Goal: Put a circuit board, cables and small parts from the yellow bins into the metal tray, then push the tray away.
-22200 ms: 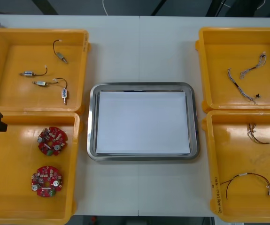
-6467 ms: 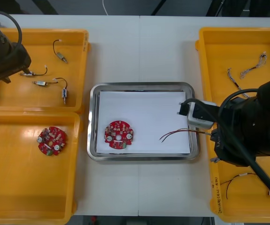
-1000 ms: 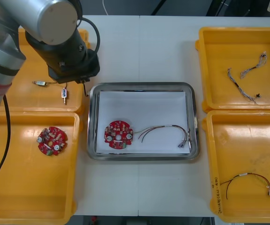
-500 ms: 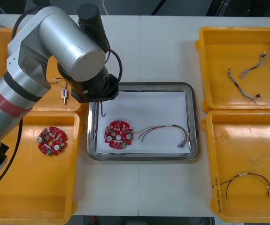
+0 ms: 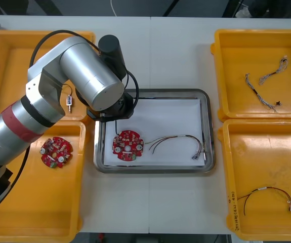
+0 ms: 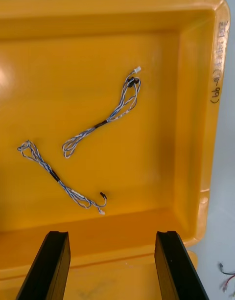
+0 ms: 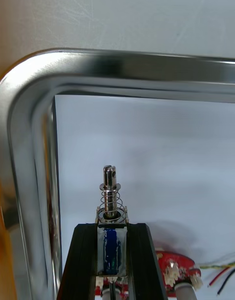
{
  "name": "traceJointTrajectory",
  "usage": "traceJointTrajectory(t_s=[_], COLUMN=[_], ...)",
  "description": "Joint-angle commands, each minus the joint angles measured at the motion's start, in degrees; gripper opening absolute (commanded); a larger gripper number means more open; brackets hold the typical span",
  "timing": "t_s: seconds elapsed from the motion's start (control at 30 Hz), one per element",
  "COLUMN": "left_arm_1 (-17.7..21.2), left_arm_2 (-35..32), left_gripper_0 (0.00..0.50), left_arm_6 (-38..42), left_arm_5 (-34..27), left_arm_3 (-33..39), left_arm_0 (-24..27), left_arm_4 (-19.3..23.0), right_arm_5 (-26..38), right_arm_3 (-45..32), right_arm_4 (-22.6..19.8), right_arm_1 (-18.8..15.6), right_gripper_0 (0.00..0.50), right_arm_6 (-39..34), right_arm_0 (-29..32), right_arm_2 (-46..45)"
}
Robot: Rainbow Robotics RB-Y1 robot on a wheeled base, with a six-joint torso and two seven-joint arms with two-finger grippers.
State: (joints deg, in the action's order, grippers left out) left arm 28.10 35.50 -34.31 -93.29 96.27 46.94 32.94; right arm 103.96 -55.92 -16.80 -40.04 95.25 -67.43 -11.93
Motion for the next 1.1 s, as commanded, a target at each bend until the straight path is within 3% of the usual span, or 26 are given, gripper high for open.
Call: traceJointTrajectory(t_s=[0.03,0.3,0.43,0.5,0.53,0.6,0.63,0.87,1.1], left_arm_1=[-2.0,-2.4,-2.5,-2.5,-2.5,-2.4,-2.5,-2.3,-2.3], left_arm_2=[1.2,2.7,3.2,3.2,3.2,3.2,3.2,2.9,-1.5], left_gripper_0=[0.001,0.002,0.015,0.186,0.233,0.438,0.489,0.500,0.500], left_arm_6=[4.6,4.5,4.7,5.0,5.1,5.3,5.3,5.8,6.1], left_arm_5=[3.0,6.9,7.4,7.4,7.4,7.4,7.4,6.6,0.5], left_arm_3=[-2.6,-5.4,-5.7,-5.6,-5.5,-5.3,-5.3,-4.1,0.3], left_arm_0=[-0.3,-0.4,-0.4,-0.4,-0.3,-0.4,-0.4,-0.3,-0.4], left_arm_4=[-1.3,-2.0,-2.0,-1.6,-1.6,-1.5,-1.5,-1.4,-0.5], right_arm_5=[-4.1,-11.3,-13.7,-14.5,-14.6,-14.8,-14.9,-18.3,-23.7], right_arm_3=[3.2,15.6,17.9,18.7,18.7,19.4,19.9,26.3,35.3], right_arm_4=[1.1,1.9,2.1,2.5,2.6,2.9,3.0,3.7,4.1], right_arm_1=[0.5,1.5,2.2,2.6,2.8,3.1,3.2,3.5,3.5], right_gripper_0=[0.500,0.500,0.500,0.500,0.500,0.500,0.500,0.500,0.500], right_arm_6=[-6.0,-15.7,-20.9,-24.4,-25.3,-29.2,-30.0,-40.4,-46.7], right_arm_0=[-4.7,-10.5,-11.1,-11.1,-11.1,-11.1,-11.1,-12.4,-15.3], right_arm_2=[-1.7,-1.7,-2.6,-3.5,-3.6,-4.0,-4.2,-6.4,-4.9])
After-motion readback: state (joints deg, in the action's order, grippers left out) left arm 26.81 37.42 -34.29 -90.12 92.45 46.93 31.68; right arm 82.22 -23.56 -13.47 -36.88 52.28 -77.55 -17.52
